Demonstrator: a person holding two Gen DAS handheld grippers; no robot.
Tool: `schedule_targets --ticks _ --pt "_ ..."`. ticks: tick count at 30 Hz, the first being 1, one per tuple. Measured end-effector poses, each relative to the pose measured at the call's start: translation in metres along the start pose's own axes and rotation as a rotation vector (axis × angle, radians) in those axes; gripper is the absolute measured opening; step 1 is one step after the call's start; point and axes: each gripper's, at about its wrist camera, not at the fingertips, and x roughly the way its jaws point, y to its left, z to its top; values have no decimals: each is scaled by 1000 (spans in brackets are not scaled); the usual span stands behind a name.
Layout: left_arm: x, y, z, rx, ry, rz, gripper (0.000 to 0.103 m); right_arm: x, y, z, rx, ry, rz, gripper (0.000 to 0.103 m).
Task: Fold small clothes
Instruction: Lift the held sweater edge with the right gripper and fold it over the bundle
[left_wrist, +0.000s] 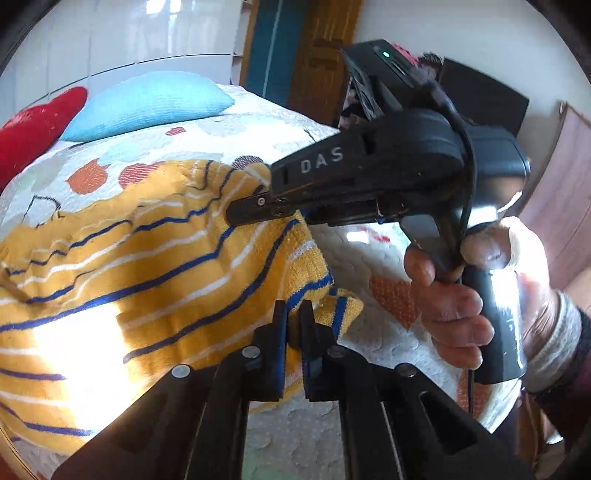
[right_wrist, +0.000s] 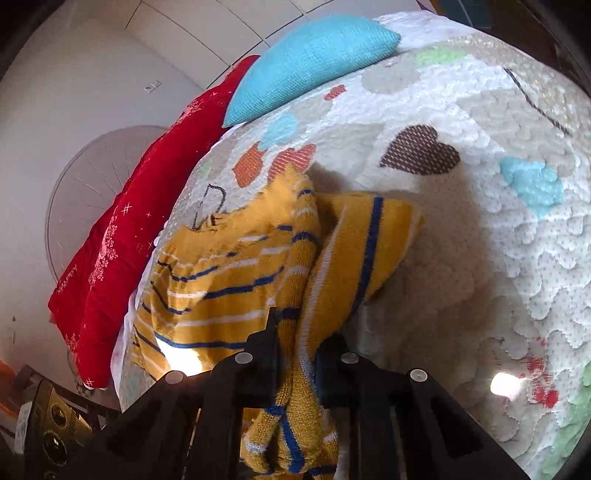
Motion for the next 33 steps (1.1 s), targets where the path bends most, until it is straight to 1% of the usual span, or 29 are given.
schedule_targets --ticks 4,7,9,11,13,14,16,18,19,21,24,25,26,27,28,29,30,31,32,33 --pt "-62 44 -7 -144 -124 -7 6 4 66 13 -90 -6 10 16" --pt "-106 88 -21 -268 -203 8 6 25 128 19 -186 12 22 15" --pt "-133 122 -37 -359 -249 27 6 50 170 19 -255 37 24 15" --pt "-152 149 -54 -434 -280 57 6 81 205 17 -305 73 26 15" --pt "-168 174 -74 -498 -302 80 5 117 235 15 -332 111 23 15" --pt "-175 184 -83 -526 -309 83 5 135 246 13 -350 126 5 15" --pt "-186 199 -102 -567 -314 80 5 167 261 10 -364 151 -30 15" --pt "-192 213 -121 -603 -316 90 6 193 265 9 -342 176 -47 15" --pt "-190 216 -121 -615 -317 94 6 203 264 9 -323 187 -51 15" --pt "-191 226 -133 -652 -317 102 6 220 266 11 -288 198 -60 15" --pt "-187 244 -145 -721 -311 108 6 232 267 15 -248 204 -87 16" --pt "-187 248 -148 -744 -310 107 8 235 270 15 -245 206 -96 22" --pt "-187 252 -151 -765 -312 106 10 238 275 15 -241 208 -96 25" --pt "-188 254 -154 -784 -317 109 19 239 280 15 -240 209 -79 33" --pt "-191 256 -155 -797 -323 116 31 239 286 15 -245 210 -46 39" --pt "-194 258 -158 -809 -332 126 37 236 292 14 -262 212 -13 41" --pt "-198 258 -161 -820 -344 137 46 233 298 13 -287 216 21 41" --pt "-200 262 -163 -826 -353 144 50 230 306 11 -315 222 50 41" --pt "-203 265 -165 -831 -360 153 51 223 311 10 -343 216 63 41" --pt "-207 266 -168 -839 -365 162 54 217 315 8 -372 201 53 41"
